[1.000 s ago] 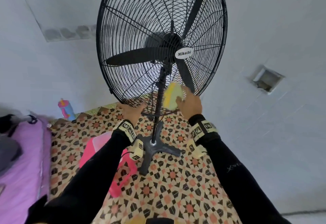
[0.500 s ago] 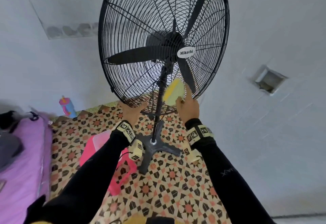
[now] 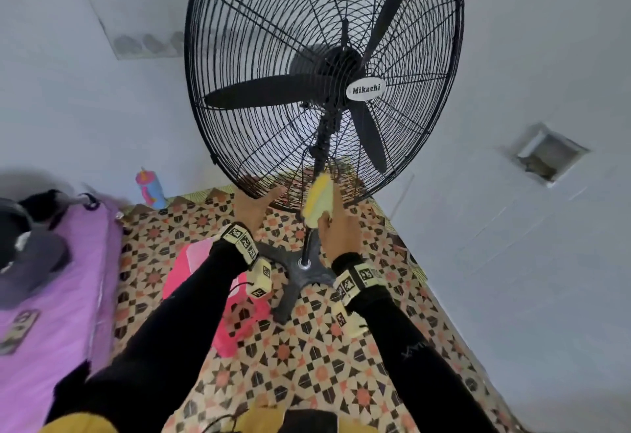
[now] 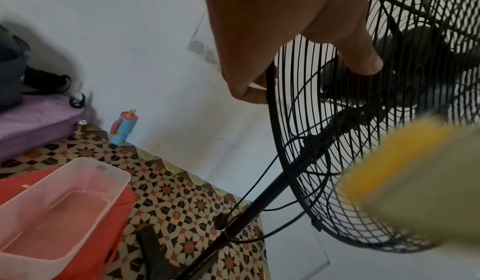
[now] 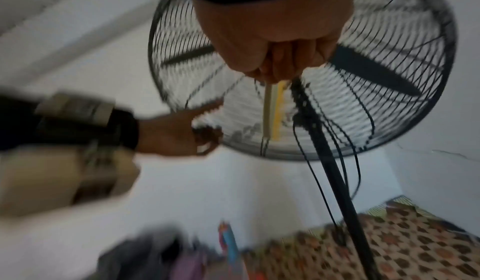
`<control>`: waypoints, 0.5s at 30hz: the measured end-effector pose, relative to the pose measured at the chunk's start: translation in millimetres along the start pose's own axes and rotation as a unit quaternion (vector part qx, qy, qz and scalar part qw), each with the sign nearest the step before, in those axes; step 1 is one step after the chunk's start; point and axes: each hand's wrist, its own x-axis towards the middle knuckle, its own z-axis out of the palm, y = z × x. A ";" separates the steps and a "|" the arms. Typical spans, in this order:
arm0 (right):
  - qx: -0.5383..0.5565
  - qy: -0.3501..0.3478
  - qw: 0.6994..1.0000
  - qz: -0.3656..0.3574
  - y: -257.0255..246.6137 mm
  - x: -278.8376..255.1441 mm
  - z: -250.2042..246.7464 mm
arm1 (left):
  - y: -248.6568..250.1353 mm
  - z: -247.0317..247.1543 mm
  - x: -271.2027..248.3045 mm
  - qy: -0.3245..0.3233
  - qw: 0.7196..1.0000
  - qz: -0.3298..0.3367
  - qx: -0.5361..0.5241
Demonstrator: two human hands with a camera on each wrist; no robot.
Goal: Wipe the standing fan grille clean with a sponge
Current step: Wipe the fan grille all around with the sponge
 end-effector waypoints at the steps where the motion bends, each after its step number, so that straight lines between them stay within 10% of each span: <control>1: -0.007 -0.043 0.999 -0.020 4.3 -7.7 4.8 | 0.5 -0.5 1.3 0.006 1.000 -0.002 -0.006; 3: -0.014 -0.088 0.996 -0.023 15.7 -12.6 5.6 | 1.6 -1.7 3.4 0.002 1.000 -0.009 -0.015; 9: 0.087 0.084 0.992 0.040 12.1 1.5 -8.2 | 0.2 -4.5 5.2 -0.008 0.999 -0.026 0.017; 15: 0.048 -0.027 0.998 -0.011 11.3 -41.3 40.2 | -6.9 -10.8 21.4 -0.013 0.999 -0.031 0.038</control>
